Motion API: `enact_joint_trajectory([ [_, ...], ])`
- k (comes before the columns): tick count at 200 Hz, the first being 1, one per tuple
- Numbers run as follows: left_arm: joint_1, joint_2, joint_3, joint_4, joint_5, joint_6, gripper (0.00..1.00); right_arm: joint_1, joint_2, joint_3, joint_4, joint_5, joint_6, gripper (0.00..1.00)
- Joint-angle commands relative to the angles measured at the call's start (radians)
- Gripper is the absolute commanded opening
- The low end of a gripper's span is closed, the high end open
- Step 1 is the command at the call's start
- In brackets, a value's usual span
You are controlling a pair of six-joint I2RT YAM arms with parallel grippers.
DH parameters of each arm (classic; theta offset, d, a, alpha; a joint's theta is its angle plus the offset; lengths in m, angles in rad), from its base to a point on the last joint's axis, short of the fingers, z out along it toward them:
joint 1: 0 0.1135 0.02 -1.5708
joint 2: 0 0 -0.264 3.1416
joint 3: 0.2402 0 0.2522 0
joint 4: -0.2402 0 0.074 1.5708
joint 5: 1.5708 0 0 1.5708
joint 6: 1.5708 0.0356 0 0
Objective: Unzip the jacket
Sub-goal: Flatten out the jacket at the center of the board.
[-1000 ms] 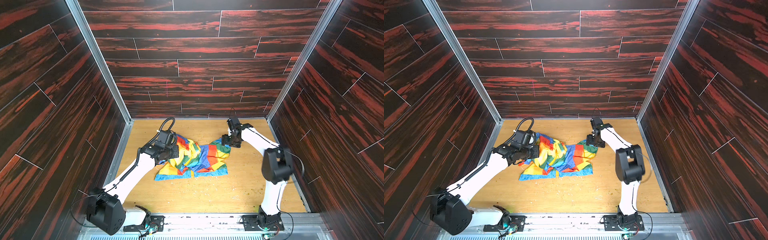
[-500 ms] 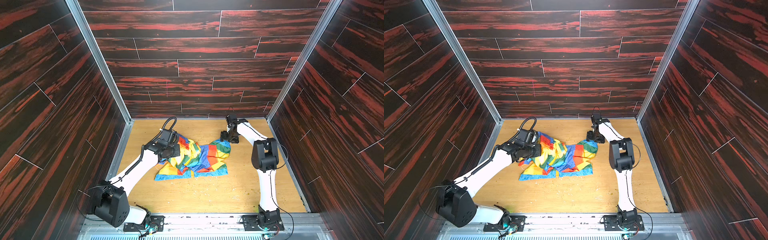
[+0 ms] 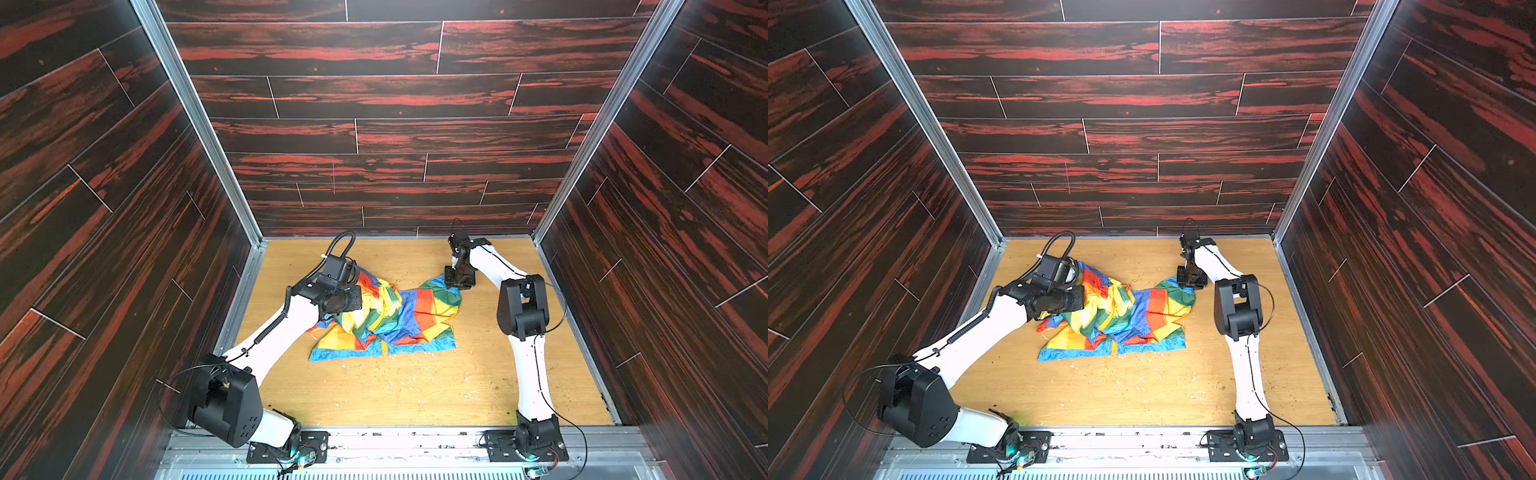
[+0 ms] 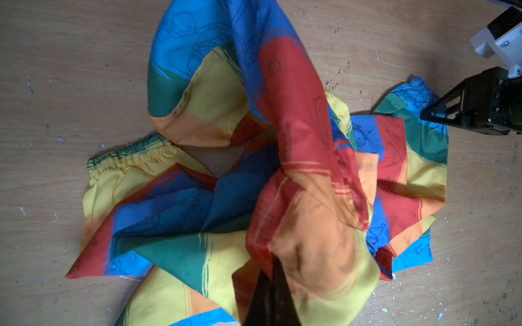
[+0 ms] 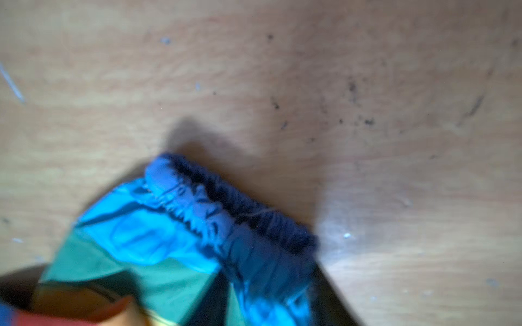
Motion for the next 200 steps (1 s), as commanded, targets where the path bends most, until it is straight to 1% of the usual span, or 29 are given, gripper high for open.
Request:
enact_joint_trajectory([
  [1, 0.005, 0.023, 0.036, -0.008, 0.013, 0.022, 0.00, -0.001, 0.007, -0.032, 0.006, 0.013, 0.022, 0.12],
  [9, 0.003, 0.034, 0.048, -0.007, 0.031, 0.027, 0.00, -0.003, -0.037, -0.063, 0.031, 0.024, 0.031, 0.04],
  [15, 0.000, 0.045, 0.060, -0.007, 0.046, 0.034, 0.00, -0.008, -0.076, -0.094, 0.050, 0.034, 0.039, 0.00],
  [23, -0.010, 0.061, 0.076, 0.028, 0.071, 0.043, 0.00, -0.019, -0.134, -0.144, 0.079, 0.045, 0.057, 0.00],
  [34, -0.033, 0.095, 0.113, 0.029, 0.107, 0.058, 0.00, -0.048, -0.225, -0.235, 0.130, 0.045, 0.094, 0.00],
  [56, -0.106, 0.167, 0.174, 0.038, 0.172, 0.079, 0.00, -0.142, -0.413, -0.449, 0.241, 0.050, 0.182, 0.00],
  [70, -0.155, 0.212, 0.206, 0.041, 0.179, 0.091, 0.00, -0.208, -0.520, -0.579, 0.305, 0.059, 0.230, 0.00],
  [73, -0.161, 0.219, 0.211, 0.043, 0.179, 0.091, 0.02, -0.222, -0.539, -0.603, 0.315, 0.062, 0.239, 0.00],
  [83, -0.175, 0.250, 0.230, 0.045, 0.180, 0.087, 0.17, -0.274, -0.600, -0.682, 0.347, 0.061, 0.264, 0.00],
  [93, -0.178, 0.271, 0.247, 0.043, 0.185, 0.078, 0.28, -0.317, -0.642, -0.739, 0.370, 0.057, 0.277, 0.00],
  [101, -0.179, 0.271, 0.256, 0.044, 0.179, 0.074, 0.41, -0.347, -0.670, -0.774, 0.384, 0.052, 0.282, 0.00],
  [110, -0.177, 0.255, 0.267, 0.035, 0.163, 0.076, 0.50, -0.372, -0.688, -0.798, 0.391, 0.043, 0.278, 0.00],
  [125, -0.172, 0.193, 0.270, 0.024, 0.082, 0.075, 0.67, -0.395, -0.695, -0.802, 0.386, 0.042, 0.264, 0.00],
  [143, -0.136, 0.091, 0.247, 0.011, -0.038, 0.042, 0.84, -0.398, -0.698, -0.797, 0.389, 0.028, 0.251, 0.00],
  [150, -0.112, 0.049, 0.221, 0.011, -0.067, 0.034, 0.88, -0.398, -0.700, -0.793, 0.394, 0.010, 0.248, 0.00],
  [154, -0.100, 0.021, 0.201, -0.020, -0.078, 0.029, 0.89, -0.397, -0.700, -0.793, 0.396, 0.000, 0.246, 0.00],
  [164, -0.065, -0.047, 0.134, -0.013, -0.098, 0.016, 0.89, -0.397, -0.705, -0.792, 0.399, -0.013, 0.242, 0.00],
  [178, -0.045, -0.123, 0.042, -0.014, -0.120, 0.028, 0.89, -0.398, -0.708, -0.791, 0.401, -0.023, 0.230, 0.00],
  [200, -0.054, -0.168, -0.050, -0.127, -0.058, 0.118, 0.89, -0.393, -0.711, -0.792, 0.400, -0.028, 0.208, 0.00],
])
